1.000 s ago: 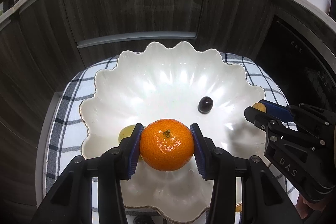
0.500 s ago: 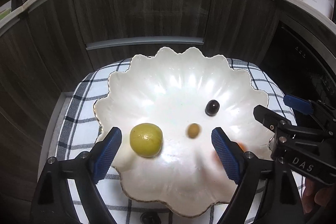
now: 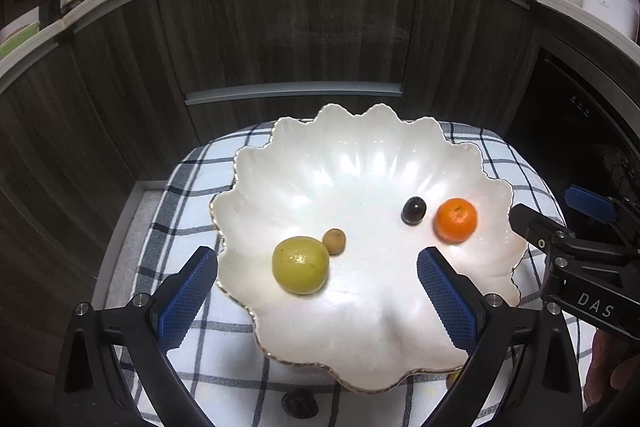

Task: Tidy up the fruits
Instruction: 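Withdraw both tools from the bowl toward the remaining fruits on the cloth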

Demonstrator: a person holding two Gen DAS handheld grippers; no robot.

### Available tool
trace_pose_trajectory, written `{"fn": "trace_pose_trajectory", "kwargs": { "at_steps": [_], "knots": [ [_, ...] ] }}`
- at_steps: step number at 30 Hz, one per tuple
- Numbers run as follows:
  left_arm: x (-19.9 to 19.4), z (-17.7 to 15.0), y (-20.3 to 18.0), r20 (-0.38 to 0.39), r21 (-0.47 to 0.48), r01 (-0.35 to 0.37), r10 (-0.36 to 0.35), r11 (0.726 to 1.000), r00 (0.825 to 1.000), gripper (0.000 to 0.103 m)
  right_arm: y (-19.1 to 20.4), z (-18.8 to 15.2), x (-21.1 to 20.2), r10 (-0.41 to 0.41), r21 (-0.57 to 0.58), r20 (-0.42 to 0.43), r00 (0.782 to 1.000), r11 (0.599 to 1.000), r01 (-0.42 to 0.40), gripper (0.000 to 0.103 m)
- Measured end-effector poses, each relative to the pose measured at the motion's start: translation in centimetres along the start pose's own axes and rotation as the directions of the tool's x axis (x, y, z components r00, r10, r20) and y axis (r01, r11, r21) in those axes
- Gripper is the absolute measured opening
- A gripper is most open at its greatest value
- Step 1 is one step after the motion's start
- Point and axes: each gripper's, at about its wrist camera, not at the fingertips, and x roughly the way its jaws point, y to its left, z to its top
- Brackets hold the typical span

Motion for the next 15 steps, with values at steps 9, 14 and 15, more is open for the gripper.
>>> {"fn": "trace_pose_trajectory", "kwargs": {
  "at_steps": [9,14,15],
  "knots": [
    [-2.0,-0.4,-0.4,0.025,0.003,-0.016,0.016,1.000,1.000,0.102,-1.0,-0.5,-1.6,-0.024,0.026,0.017,1.000,0.999,0.023,0.084],
    [-3.0,-0.4,-0.8,0.034,0.000,-0.013,0.013,1.000,0.999,0.102,-1.8,-0.8,-2.7,-0.034,0.044,0.026,0.999,0.999,0.032,0.084],
    [-3.2,-0.5,-0.8,0.032,-0.003,-0.016,0.016,1.000,0.999,0.102,-1.9,-0.9,-2.9,-0.033,0.044,0.030,0.999,0.998,0.032,0.084]
  ]
}}
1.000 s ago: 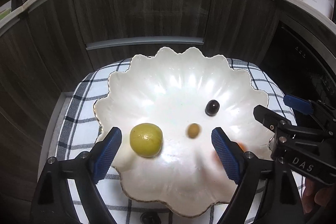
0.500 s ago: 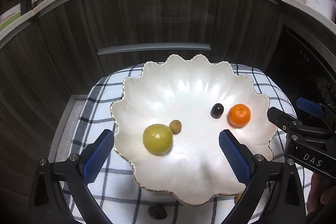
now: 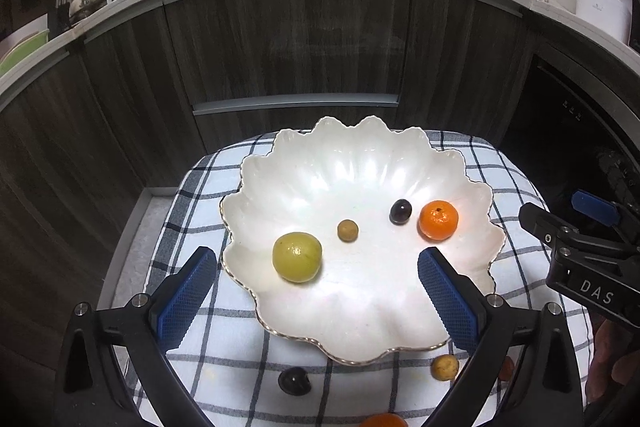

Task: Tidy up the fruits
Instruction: 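Withdraw both tools from the bowl toward the remaining fruits on the cloth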

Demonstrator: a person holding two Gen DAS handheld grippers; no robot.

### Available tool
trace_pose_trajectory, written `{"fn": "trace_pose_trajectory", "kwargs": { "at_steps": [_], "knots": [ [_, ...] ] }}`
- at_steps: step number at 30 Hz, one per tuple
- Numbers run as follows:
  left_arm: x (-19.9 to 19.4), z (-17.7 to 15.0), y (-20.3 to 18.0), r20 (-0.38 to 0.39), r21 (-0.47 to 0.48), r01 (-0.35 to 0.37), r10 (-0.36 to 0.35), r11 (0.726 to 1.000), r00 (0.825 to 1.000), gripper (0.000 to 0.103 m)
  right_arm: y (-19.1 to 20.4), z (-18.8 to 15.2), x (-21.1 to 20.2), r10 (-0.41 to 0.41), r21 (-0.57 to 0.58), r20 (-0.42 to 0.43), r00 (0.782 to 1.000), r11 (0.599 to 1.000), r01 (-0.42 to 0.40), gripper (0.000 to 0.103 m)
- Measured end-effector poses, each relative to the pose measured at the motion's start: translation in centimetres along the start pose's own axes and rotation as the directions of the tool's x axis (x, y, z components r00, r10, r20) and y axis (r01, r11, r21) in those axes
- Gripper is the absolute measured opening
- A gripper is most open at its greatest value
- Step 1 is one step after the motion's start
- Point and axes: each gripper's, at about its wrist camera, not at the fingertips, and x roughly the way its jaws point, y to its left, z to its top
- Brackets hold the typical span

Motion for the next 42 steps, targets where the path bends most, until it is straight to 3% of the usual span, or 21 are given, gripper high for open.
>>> {"fn": "trace_pose_trajectory", "kwargs": {
  "at_steps": [30,42],
  "knots": [
    [-5.3,-6.3,-1.9,0.009,-0.111,-0.088,0.090,0.990,0.996,0.102,-1.1,-4.4,-3.7,0.090,-0.095,0.029,0.996,0.992,-0.087,0.084],
    [-5.6,-9.2,-2.9,-0.017,-0.067,-0.086,0.086,0.994,0.996,0.102,-1.1,-6.8,-4.7,0.099,-0.143,0.030,0.995,0.985,-0.094,0.084]
  ]
}}
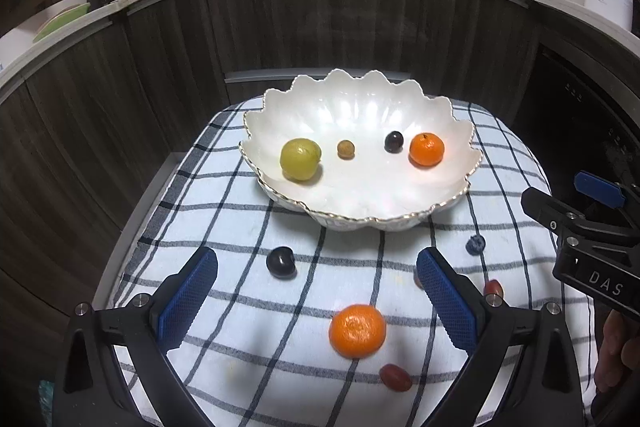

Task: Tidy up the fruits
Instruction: 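Withdraw both tools from the bowl toward the remaining fruits on the cloth, then grasp the second mandarin with the left tool while the right tool grasps a red grape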

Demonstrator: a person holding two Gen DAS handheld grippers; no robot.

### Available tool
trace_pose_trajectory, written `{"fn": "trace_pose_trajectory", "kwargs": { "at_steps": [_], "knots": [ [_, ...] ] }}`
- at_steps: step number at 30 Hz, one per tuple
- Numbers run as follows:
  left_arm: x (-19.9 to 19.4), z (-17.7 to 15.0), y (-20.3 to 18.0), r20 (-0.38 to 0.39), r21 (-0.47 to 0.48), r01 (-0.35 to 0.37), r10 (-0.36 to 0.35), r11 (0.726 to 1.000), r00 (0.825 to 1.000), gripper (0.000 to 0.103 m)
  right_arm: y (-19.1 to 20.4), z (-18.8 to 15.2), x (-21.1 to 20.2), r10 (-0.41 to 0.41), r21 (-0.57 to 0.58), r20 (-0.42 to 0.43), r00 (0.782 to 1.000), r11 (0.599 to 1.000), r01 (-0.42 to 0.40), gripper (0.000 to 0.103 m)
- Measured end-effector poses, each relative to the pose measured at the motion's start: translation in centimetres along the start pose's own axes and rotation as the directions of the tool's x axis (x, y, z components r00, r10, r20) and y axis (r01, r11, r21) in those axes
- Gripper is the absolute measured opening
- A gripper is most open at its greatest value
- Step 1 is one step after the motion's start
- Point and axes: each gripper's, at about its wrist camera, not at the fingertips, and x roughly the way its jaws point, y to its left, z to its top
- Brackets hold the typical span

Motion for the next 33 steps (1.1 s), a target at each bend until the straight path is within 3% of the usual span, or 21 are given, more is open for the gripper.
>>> {"fn": "trace_pose_trajectory", "kwargs": {
  "at_steps": [21,33],
  "knots": [
    [0.2,-3.0,-0.7,-0.016,0.071,0.024,-0.023,0.997,1.000,0.095,1.2,-3.9,-0.1,0.018,-0.025,-0.042,0.999,1.000,-0.019,0.084],
    [1.5,-4.2,-1.6,-0.030,0.133,0.061,-0.057,0.989,0.998,0.086,1.3,-6.3,1.2,0.025,-0.017,-0.085,0.996,1.000,-0.026,0.083]
  ]
}}
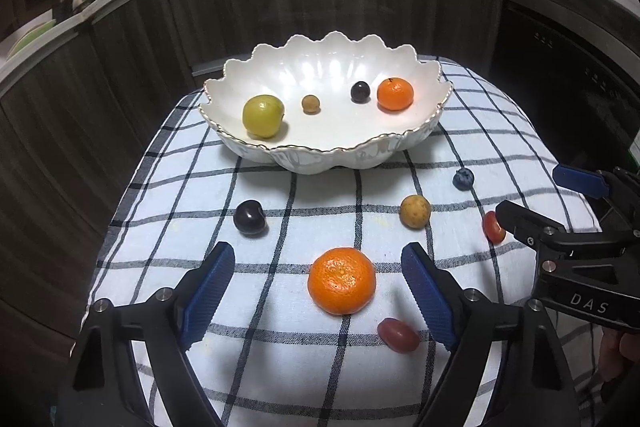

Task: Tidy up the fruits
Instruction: 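Grasp the second mandarin with the left tool while the right tool grasps a red grape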

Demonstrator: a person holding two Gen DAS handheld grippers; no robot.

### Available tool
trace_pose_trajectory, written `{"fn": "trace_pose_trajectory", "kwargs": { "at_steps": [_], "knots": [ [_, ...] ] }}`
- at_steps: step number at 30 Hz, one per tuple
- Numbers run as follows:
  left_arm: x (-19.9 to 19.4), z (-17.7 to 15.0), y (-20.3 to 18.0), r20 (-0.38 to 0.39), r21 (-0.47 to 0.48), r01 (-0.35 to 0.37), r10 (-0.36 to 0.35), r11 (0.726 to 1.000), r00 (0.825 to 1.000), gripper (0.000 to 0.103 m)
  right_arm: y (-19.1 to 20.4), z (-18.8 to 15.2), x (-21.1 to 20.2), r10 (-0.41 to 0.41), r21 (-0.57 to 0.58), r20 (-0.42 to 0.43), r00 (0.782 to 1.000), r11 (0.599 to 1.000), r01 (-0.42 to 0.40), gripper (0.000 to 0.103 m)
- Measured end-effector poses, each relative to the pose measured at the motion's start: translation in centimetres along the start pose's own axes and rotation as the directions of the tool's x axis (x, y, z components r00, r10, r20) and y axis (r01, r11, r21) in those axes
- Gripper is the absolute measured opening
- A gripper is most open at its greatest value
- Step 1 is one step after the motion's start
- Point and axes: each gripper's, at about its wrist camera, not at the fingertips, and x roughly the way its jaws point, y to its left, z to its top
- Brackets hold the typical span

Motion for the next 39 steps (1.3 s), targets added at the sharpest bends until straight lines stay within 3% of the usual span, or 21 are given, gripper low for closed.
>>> {"fn": "trace_pose_trajectory", "kwargs": {
  "at_steps": [5,13,28,31,34,39],
  "knots": [
    [0.7,-0.6,-0.1,0.003,0.017,0.003,-0.004,1.000,1.000,0.081,0.5,-0.6,0.2,-0.009,-0.016,0.011,1.000,1.000,0.009,0.081],
    [2.1,-1.4,-0.1,-0.009,0.022,0.012,-0.012,1.000,1.000,0.074,1.1,-1.5,0.9,-0.012,-0.018,0.022,1.000,1.000,0.012,0.066],
    [3.5,-1.9,-0.3,-0.047,0.005,0.055,-0.055,0.998,0.997,0.068,0.7,-2.3,3.3,0.013,0.041,-0.031,0.999,0.999,-0.012,0.046],
    [3.7,-2.0,-0.3,-0.055,0.003,0.060,-0.059,0.998,0.997,0.065,0.7,-2.4,3.6,0.020,0.048,-0.035,0.999,0.999,-0.018,0.045],
    [4.0,-2.0,-0.3,-0.066,-0.001,0.068,-0.068,0.998,0.995,0.061,0.8,-2.5,3.9,0.023,0.049,-0.045,0.999,0.999,-0.021,0.035],
    [4.2,-2.2,-0.5,-0.078,-0.003,0.085,-0.085,0.996,0.993,0.055,0.7,-2.5,3.9,0.023,0.055,-0.044,0.999,0.998,-0.020,0.032]
  ]
}}
